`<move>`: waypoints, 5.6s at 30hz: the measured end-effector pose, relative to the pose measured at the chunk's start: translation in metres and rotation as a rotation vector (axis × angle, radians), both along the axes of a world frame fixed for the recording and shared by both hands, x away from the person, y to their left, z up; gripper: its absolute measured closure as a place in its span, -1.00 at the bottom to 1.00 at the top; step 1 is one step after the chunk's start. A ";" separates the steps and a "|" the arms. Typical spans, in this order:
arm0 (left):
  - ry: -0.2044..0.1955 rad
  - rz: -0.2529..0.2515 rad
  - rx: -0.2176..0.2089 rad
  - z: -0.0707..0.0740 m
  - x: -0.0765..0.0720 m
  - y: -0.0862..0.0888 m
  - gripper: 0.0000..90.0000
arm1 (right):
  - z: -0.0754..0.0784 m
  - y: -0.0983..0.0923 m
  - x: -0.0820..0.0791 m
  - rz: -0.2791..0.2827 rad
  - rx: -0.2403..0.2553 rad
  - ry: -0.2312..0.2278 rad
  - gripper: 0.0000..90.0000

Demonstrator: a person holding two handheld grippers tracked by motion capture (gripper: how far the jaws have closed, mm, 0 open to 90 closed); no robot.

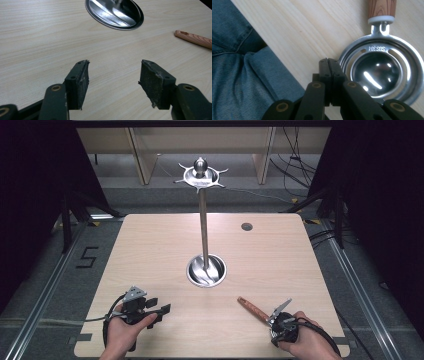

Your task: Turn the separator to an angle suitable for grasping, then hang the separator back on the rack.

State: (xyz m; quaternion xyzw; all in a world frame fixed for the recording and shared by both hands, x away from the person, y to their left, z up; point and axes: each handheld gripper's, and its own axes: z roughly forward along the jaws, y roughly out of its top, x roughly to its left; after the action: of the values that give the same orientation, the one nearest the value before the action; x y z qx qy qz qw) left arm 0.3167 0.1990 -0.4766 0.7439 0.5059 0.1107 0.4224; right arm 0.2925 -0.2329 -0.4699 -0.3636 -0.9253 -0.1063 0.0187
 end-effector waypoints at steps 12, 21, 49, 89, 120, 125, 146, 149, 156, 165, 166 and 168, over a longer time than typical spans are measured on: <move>0.004 -0.007 0.006 0.001 0.000 0.001 -0.13 | 0.000 -0.007 0.005 -0.027 -0.052 -0.032 1.00; -0.003 0.002 -0.001 0.000 0.000 0.000 -0.13 | 0.000 -0.017 0.012 -0.095 -0.059 -0.062 1.00; -0.012 -0.014 -0.012 0.001 0.000 -0.002 -0.13 | 0.030 -0.019 0.010 -0.069 0.065 -0.239 0.62; -0.003 -0.026 -0.033 0.001 0.000 -0.004 -0.14 | 0.035 0.030 0.083 0.267 -0.117 -0.134 0.38; -0.001 -0.029 -0.015 0.001 -0.001 -0.003 -0.15 | 0.010 0.061 0.110 0.356 -0.217 -0.071 0.36; -0.003 -0.033 -0.016 0.001 0.000 -0.002 -0.15 | 0.006 0.062 0.112 0.354 -0.233 -0.062 0.35; -0.005 -0.029 -0.019 0.001 0.000 -0.002 -0.15 | -0.004 0.065 0.117 0.350 -0.237 0.001 0.45; -0.001 -0.036 -0.017 0.001 0.000 -0.002 -0.15 | -0.004 0.065 0.118 0.356 -0.248 0.002 0.49; -0.004 -0.032 -0.016 0.001 -0.001 -0.002 -0.15 | -0.004 0.065 0.116 0.350 -0.246 -0.013 0.51; -0.003 -0.027 -0.027 0.001 -0.001 -0.003 -0.15 | 0.008 0.056 0.107 0.270 -0.149 -0.119 0.52; -0.003 -0.027 -0.027 0.001 -0.001 -0.003 -0.15 | 0.010 0.053 0.108 0.290 -0.142 -0.136 0.52; -0.005 -0.028 -0.024 0.001 -0.001 -0.003 -0.15 | 0.014 0.050 0.108 0.298 -0.120 -0.154 0.52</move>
State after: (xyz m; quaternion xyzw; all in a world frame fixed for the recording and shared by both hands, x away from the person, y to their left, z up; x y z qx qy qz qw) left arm 0.3160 0.1962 -0.4758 0.7455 0.4955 0.1006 0.4342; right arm 0.4002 -0.1831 -0.4557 -0.2135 -0.9723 -0.0745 -0.0586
